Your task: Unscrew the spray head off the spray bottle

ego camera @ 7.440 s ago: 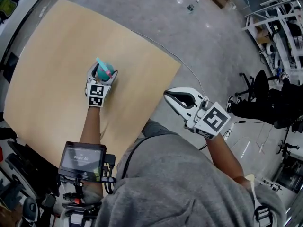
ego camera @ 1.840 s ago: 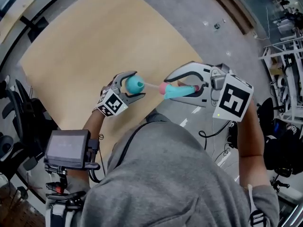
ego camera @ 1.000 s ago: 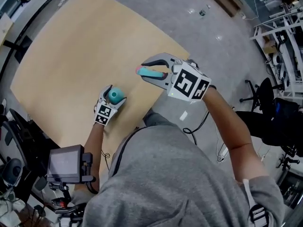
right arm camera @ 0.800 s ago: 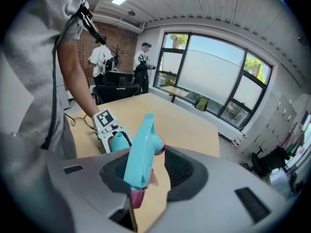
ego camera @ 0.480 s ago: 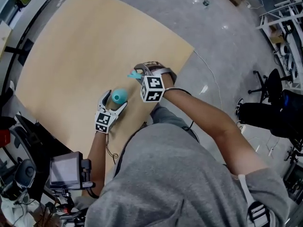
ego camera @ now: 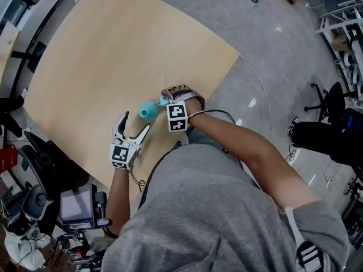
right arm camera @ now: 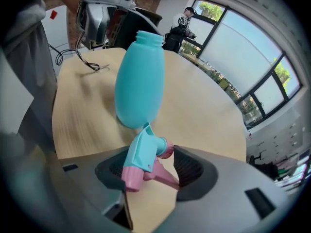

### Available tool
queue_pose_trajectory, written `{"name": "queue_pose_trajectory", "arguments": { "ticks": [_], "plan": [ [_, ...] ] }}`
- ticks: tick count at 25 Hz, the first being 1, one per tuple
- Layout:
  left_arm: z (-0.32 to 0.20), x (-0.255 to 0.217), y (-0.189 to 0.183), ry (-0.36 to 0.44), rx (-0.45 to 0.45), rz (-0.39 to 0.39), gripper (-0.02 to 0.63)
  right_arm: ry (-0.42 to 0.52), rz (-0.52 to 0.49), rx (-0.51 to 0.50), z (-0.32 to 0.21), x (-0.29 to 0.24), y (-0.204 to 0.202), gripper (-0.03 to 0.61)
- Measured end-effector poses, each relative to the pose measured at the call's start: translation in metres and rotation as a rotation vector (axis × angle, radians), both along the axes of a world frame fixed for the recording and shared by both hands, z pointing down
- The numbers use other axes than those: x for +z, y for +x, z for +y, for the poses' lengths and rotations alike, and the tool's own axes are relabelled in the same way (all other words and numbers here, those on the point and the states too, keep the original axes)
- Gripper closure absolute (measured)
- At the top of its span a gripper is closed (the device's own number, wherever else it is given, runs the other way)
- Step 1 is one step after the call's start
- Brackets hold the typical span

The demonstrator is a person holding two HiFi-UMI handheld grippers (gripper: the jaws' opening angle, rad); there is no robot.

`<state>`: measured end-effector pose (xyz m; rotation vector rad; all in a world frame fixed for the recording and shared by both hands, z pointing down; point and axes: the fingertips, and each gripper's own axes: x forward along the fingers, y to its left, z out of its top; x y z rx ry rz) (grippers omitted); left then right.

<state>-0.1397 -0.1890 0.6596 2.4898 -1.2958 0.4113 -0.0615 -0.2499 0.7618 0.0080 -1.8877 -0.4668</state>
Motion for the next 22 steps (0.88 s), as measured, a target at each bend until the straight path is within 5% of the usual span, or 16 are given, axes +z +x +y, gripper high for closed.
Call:
{"name": "queue_pose_trajectory", "arguments": {
  "ticks": [5,8,13,14,17,22],
  "plan": [
    [0.001,-0.025,0.007,0.048,-0.016,0.020,0.235,-0.113,-0.066,0.095,0.014,0.003,0.015,0.269],
    [0.008,-0.039,0.003,0.071,-0.028,0.028,0.283,-0.124,-0.093,0.152,0.021,-0.004,0.017,0.256],
    [0.017,-0.077,-0.009,0.141,-0.065,0.050,0.573,-0.137,-0.328,0.369,0.011,-0.066,0.011,0.259],
    [0.017,-0.086,-0.011,0.160,-0.075,0.056,0.591,-0.142,-0.388,0.417,0.008,-0.084,0.013,0.270],
    [0.023,-0.120,-0.011,0.191,-0.097,0.089,0.609,-0.169,-0.583,0.543,0.006,-0.143,0.023,0.563],
    [0.035,-0.172,0.007,0.250,-0.104,0.131,0.611,-0.235,-0.794,0.655,0.020,-0.227,0.062,0.574]
  ]
}}
